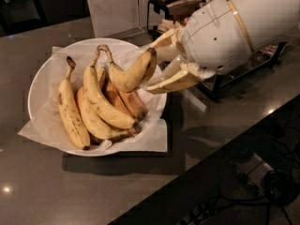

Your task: Pick banana from white bowl

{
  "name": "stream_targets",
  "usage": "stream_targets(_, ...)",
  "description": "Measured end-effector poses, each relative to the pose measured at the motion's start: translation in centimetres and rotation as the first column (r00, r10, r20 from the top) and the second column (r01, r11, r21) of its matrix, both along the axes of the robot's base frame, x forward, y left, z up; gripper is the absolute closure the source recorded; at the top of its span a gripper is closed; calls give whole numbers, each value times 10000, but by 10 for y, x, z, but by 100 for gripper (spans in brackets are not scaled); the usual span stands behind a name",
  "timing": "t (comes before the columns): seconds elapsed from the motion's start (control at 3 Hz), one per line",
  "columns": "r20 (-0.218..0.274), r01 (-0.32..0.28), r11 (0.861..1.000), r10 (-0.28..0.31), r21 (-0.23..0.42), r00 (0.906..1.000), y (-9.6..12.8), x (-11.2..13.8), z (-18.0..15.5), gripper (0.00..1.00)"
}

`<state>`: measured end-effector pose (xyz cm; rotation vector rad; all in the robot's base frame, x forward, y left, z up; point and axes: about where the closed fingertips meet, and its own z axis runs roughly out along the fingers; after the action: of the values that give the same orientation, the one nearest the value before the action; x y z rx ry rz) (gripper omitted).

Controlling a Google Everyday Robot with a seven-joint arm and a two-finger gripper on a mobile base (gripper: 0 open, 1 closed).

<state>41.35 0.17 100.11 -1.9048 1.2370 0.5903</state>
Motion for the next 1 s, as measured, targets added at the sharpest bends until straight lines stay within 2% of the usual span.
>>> stream_targets(0.33, 206, -588, 9935, 571, 971, 9982, -12, -16, 12, 100)
stream_targets(0.67, 735, -1030, 9784, 910, 1792, 9931, -29, -36, 29, 100)
stream_targets(1.0, 1296, -1554, 9601, 1278, 2325, 9833, -44, -59, 42, 100)
